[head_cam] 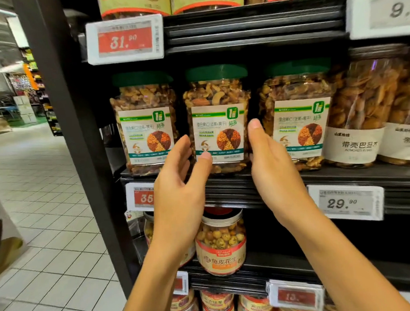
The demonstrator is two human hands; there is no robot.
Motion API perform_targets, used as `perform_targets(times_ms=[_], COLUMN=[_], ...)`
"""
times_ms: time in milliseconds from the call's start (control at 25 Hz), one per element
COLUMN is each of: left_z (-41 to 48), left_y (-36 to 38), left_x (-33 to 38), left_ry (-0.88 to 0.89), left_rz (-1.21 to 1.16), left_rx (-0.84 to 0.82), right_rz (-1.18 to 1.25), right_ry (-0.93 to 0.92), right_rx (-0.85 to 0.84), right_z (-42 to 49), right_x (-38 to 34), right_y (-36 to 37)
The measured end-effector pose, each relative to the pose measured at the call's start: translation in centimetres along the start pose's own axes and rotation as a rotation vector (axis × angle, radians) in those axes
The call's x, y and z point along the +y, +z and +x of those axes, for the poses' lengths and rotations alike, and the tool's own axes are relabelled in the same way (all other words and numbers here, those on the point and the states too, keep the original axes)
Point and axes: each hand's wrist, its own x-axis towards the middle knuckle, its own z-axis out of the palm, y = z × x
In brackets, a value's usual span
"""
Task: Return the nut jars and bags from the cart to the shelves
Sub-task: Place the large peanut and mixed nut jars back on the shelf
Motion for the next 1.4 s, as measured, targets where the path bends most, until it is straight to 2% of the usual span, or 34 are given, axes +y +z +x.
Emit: perform_targets(times_ms=[200, 560, 680, 720, 760, 840, 880, 960, 1200, 1280, 1400], left_z=[-1.2, -1.3, -1.1, -1.0, -1.0, -1.0, -1.0, -0.7, 1.1, 1.8, 2.4], left_y=[-1.0, -2.0, -3.7, -4.4, -5.0, -5.7, -5.8, -6.1, -6.3, -5.9, -5.6], left_x=[0.5, 0.3, 0.1, 0.0, -0.1, -0.4, -0.6, -0.9, -0.6, -0.4, -0.1], left_ry=[0.012, 0.021, 0.049, 0.053, 0.047, 0.025, 0.017, 0.006, 0.023, -0.016, 0.031], left_rz=[-0.118, -0.121, -0.078, -0.068, -0.062, -0.044, -0.03, 0.005, 0.136, 0.221, 0.219], left_rx=[-0.028, -0.077, 0.038, 0.085, 0.115, 0.124, 0.129, 0.156, 0.165, 0.155, 0.169], right_rz=[0.1, 0.039, 0.028, 0.063, 0.087, 0.061, 0.024, 0.023, 0.013, -0.059, -0.065], right_ry=[0.008, -0.031, -0.239, -0.31, -0.346, -0.248, -0.175, -0.09, 0.006, 0.049, 0.071], right_rx=[-0.073, -0.096, 0.142, 0.151, 0.078, -0.158, -0.221, -0.213, -0.067, -0.094, -0.144], right_z=[-1.2, -1.0, -2.4, -3.0, -3.5, -3.8, -3.6, -2.6, -0.8, 0.0, 0.7], right_x=[-1.5, -1.9, -1.8, -2.0, -2.2, -2.5, -2.4, -2.1, -1.0, -1.0, -1.2], right_y=[-1.0, 0.2, 0.4, 0.9, 1.9, 4.4, 5.4, 6.4, 6.1, 6.9, 8.5])
